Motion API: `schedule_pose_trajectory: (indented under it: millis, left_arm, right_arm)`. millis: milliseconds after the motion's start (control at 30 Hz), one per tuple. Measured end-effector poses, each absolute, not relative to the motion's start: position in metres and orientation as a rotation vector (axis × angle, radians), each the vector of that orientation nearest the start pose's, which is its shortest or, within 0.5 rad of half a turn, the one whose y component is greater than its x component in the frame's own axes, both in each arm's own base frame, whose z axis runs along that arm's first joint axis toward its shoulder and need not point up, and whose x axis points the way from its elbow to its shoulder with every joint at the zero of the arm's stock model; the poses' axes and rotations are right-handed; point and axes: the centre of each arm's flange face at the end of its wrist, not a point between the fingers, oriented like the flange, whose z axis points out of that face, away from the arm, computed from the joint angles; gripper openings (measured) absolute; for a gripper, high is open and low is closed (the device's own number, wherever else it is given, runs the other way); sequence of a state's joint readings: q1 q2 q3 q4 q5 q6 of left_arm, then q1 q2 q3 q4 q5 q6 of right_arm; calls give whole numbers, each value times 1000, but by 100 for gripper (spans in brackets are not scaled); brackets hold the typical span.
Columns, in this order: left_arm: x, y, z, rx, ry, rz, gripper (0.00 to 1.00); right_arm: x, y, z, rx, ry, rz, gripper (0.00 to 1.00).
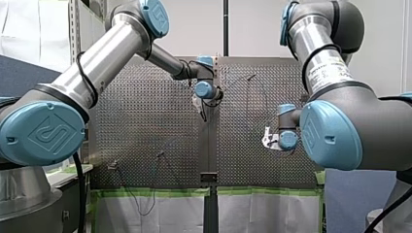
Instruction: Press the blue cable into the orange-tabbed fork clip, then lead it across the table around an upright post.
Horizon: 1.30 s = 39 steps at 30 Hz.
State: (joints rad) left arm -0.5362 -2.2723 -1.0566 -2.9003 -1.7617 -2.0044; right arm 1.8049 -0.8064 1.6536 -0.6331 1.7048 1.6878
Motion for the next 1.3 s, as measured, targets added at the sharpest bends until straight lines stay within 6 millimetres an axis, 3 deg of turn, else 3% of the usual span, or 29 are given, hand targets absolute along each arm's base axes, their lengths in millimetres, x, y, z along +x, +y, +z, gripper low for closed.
schedule_pose_trajectory:
  millis: [167, 500, 767, 1300]
  left_arm:
    - [597, -488, 320, -76, 1552, -626, 100]
    - [597, -488, 319, -76, 1553, -626, 100]
    - [597, -487, 319, -75, 1553, -625, 100]
    - [596, -487, 318, -65, 1563, -612, 100]
  right_arm:
    - [251, -585, 35, 1410, -1405, 1182, 0]
    - [232, -594, 21, 1373, -1415, 1177, 0]
    - [219, -594, -12, 1372, -1453, 1153, 0]
    - [196, -597, -57, 1328, -1502, 1147, 0]
